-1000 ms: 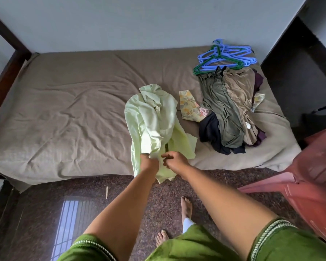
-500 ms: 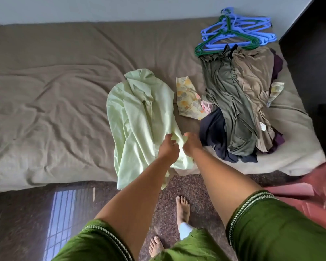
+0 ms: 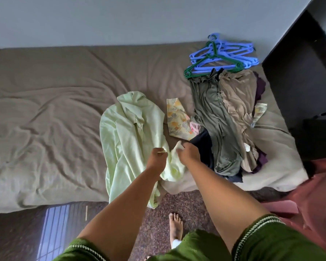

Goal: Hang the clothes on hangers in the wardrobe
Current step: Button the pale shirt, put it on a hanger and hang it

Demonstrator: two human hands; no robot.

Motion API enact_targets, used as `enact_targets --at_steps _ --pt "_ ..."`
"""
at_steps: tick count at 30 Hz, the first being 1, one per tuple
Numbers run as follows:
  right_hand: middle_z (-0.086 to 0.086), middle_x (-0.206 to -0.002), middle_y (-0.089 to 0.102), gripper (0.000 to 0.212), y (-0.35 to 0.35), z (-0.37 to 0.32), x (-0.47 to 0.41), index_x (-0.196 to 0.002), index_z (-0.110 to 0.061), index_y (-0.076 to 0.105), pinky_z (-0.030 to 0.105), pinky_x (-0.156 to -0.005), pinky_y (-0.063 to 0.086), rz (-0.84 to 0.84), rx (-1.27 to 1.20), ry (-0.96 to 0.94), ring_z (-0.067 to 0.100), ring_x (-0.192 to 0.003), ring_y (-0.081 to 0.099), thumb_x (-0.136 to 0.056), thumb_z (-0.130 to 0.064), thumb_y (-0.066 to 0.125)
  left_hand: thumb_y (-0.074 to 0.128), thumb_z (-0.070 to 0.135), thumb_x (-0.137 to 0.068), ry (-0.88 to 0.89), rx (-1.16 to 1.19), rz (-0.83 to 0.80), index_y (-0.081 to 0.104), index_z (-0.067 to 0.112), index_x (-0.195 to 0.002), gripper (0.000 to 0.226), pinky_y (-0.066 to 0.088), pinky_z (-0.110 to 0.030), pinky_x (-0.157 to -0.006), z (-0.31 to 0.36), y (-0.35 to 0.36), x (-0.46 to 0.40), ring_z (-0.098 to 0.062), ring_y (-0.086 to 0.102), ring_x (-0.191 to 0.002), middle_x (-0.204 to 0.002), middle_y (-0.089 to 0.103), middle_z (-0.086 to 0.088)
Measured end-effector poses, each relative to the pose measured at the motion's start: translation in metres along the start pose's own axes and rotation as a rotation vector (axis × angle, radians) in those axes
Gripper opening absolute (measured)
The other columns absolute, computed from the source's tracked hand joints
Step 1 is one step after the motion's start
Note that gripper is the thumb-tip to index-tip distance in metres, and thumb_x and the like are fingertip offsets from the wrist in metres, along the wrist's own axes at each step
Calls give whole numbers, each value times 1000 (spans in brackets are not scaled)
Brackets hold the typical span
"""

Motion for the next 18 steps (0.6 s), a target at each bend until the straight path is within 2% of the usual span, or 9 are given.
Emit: enact_targets --at_steps 3,4,6,9,11,13,14,16,18 --pt "13 -125 61 37 -49 -36 35 -125 -9 56 33 -89 45 148 -136 -99 31 -115 56 -95 -30 52 60 51 -87 -13 186 -37 60 10 -112 48 54 -40 -91 40 -16 29 -27 64 -100 -108 67 -10" --pt "12 -119 63 33 -62 -49 49 -119 -9 58 32 -86 45 186 -148 -179 30 -110 58 -94 -30 52 59 56 -87 -18 302 -75 60 10 -110 52 55 -41 -89 58 -24 41 -26 65 -100 -107 67 -10" --pt "9 -111 64 26 -83 -77 75 -110 -8 60 29 -79 42 204 -166 -365 27 -103 59 -94 -28 54 56 60 -88 3 462 -155 63 11 -107 53 57 -33 -76 93 -40 61 -20 67 -95 -103 69 -7" --pt "8 -108 67 22 -94 -112 98 -109 -10 66 28 -79 46 71 -185 -495 26 -99 62 -91 -19 56 62 44 -91 64 489 -118 64 7 -109 42 52 -21 -54 128 -67 78 -14 66 -76 -94 69 -7" --pt "6 -109 70 29 -96 -129 102 -110 -18 69 31 -86 51 -104 -255 -485 23 -101 64 -84 -16 57 60 25 -93 47 479 -9 60 2 -109 28 50 -25 -53 140 -88 80 -18 63 -69 -90 65 -12" --pt "8 -100 72 30 -97 -141 100 -98 -18 74 38 -89 53 -199 -368 -473 22 -95 66 -79 -6 54 55 11 -93 46 457 34 58 3 -105 15 48 -28 -57 149 -110 82 -21 60 -68 -85 62 -11" --pt "9 -92 73 30 -101 -148 99 -87 -19 75 40 -86 52 -190 -436 -468 21 -88 66 -78 -1 52 54 8 -93 63 471 29 58 6 -103 11 48 -29 -58 153 -120 82 -20 60 -69 -84 61 -9" --pt "-1 -81 72 36 -111 -163 91 -73 -25 71 37 -83 52 -68 -589 -431 18 -82 66 -77 4 51 56 10 -93 110 474 9 59 9 -107 15 52 -34 -68 159 -140 80 -22 62 -81 -92 64 -8" --pt "-8 -91 68 35 -128 -180 86 -87 -28 67 32 -84 50 90 -618 -412 14 -91 63 -77 4 56 60 15 -88 196 410 -15 63 9 -112 24 54 -40 -84 170 -160 76 -25 63 -93 -102 67 -9"
Point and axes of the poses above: each hand's wrist, its own x-axis away from the middle knuckle, its own y-axis out of the palm, z = x × y, the point moved 1 cm from there along -x, towards the middle knuckle
